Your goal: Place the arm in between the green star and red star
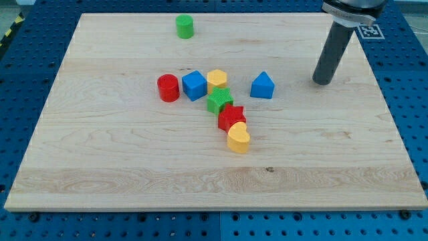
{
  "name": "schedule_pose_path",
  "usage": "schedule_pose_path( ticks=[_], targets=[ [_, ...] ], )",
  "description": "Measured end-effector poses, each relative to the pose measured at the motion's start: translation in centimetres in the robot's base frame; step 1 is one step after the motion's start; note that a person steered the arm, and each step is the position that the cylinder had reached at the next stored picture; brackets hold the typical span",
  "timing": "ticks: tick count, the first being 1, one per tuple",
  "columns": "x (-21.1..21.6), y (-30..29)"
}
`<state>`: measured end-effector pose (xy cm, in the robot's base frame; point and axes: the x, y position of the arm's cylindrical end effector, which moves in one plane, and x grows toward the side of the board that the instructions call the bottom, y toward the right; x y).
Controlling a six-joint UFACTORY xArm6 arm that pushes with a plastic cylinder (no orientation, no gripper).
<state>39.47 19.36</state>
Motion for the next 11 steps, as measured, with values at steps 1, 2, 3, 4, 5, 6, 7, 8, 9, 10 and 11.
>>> schedule_pose_path(
  ticks=[1,2,3,4,5,6,7,8,9,10,11],
  targets=[
    [1.8,1.0],
    [4.2,1.9],
    [5.5,1.9],
    [8.2,1.9],
    [10.5,1.5],
    [12.2,0.6],
    [14.0,0.1],
    [15.7,-0.3],
    [17.0,-2.0],
    [17.3,-5.0],
    [17.3,-8.2]
  ],
)
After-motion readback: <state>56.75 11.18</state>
